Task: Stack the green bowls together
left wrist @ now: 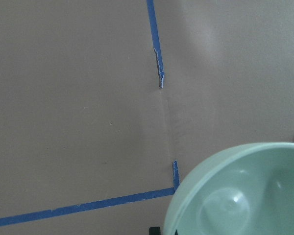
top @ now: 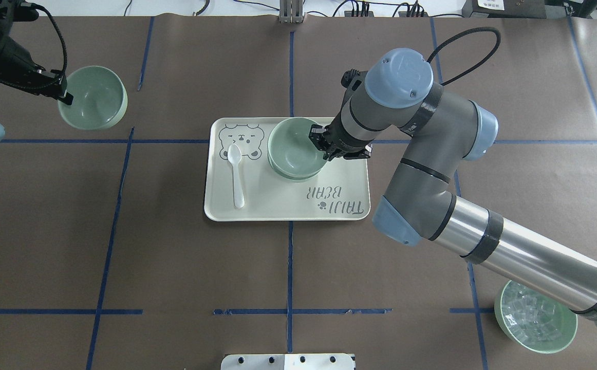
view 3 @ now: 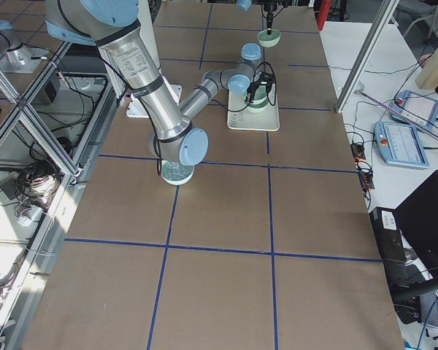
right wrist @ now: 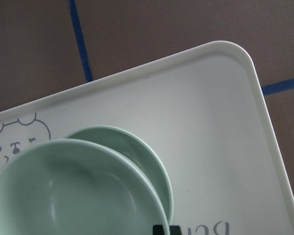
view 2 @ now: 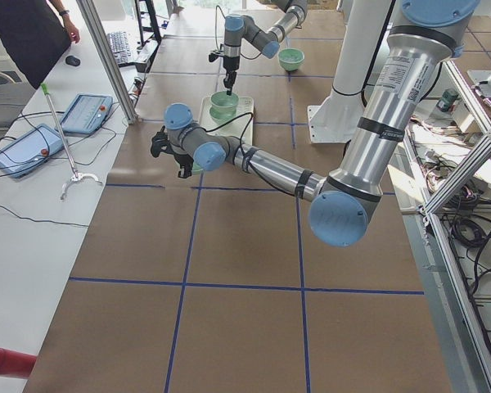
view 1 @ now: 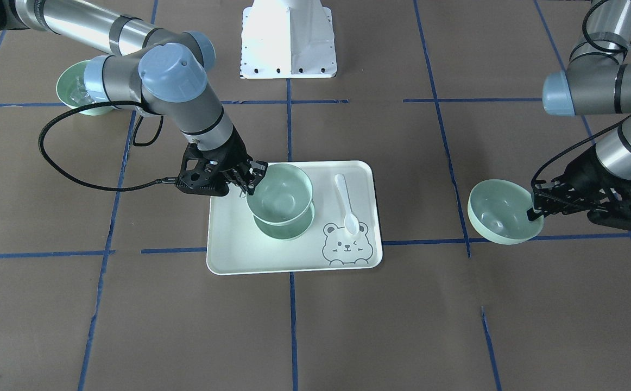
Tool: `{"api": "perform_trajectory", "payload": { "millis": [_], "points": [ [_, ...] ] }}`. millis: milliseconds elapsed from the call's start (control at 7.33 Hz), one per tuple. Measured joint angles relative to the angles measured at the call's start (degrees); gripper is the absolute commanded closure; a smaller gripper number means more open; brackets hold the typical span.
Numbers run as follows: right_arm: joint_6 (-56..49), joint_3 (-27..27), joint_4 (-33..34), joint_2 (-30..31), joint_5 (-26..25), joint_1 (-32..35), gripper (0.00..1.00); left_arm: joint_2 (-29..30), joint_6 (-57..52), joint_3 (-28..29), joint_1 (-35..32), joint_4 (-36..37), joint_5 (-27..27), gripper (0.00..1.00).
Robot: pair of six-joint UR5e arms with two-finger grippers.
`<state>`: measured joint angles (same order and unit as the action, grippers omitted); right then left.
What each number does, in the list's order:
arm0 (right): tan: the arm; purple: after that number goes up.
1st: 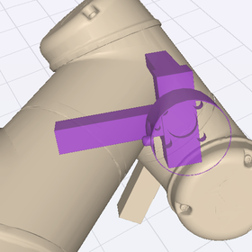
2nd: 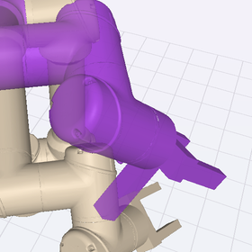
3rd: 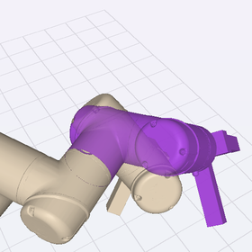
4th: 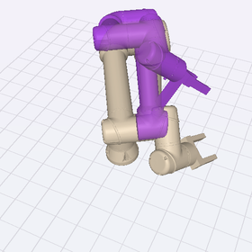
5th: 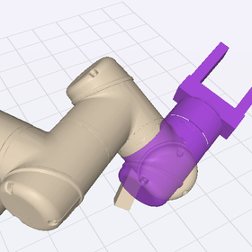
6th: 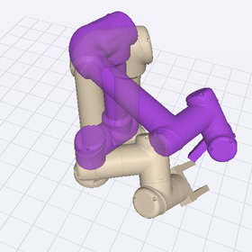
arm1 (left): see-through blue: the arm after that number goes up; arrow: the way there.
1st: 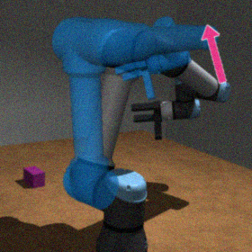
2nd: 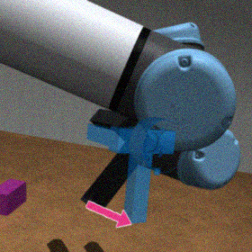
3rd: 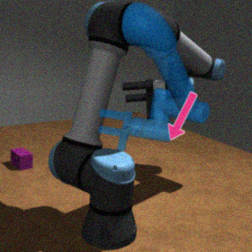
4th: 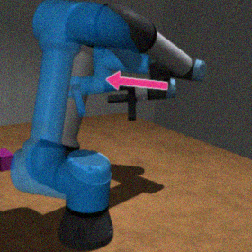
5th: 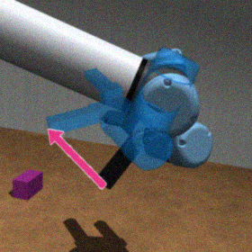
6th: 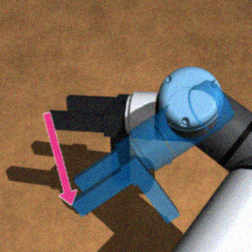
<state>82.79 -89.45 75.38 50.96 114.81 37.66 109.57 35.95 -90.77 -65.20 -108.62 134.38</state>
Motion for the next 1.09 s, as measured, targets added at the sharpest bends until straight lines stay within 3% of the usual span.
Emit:
{"api": "perform_trajectory", "payload": {
  "millis": [409,545,682,818,1091],
  "points": [
    [0.0,2.1,0.1,-1.2,-0.1,-0.1,1.0,-0.3,0.0,-0.7,-0.1,0.1,-0.1,1.0],
    [0.0,2.5,0.1,-1.2,-0.1,-0.1,0.9,-0.3,0.0,-1.0,-0.1,0.1,-0.1,1.0],
    [0.0,2.8,0.2,-1.3,-0.2,-0.1,0.14,-0.4,0.0,-1.1,-0.1,0.1,-0.1,1.0],
    [-0.1,3.6,0.2,-1.7,-0.4,-0.1,0.0,-0.5,0.0,-1.3,-0.2,0.1,-0.1,1.0],
    [0.0,5.3,0.1,-3.1,-0.6,-0.2,0.0,-1.1,0.4,-1.9,-0.1,0.3,0.0,1.0]
  ]
}}
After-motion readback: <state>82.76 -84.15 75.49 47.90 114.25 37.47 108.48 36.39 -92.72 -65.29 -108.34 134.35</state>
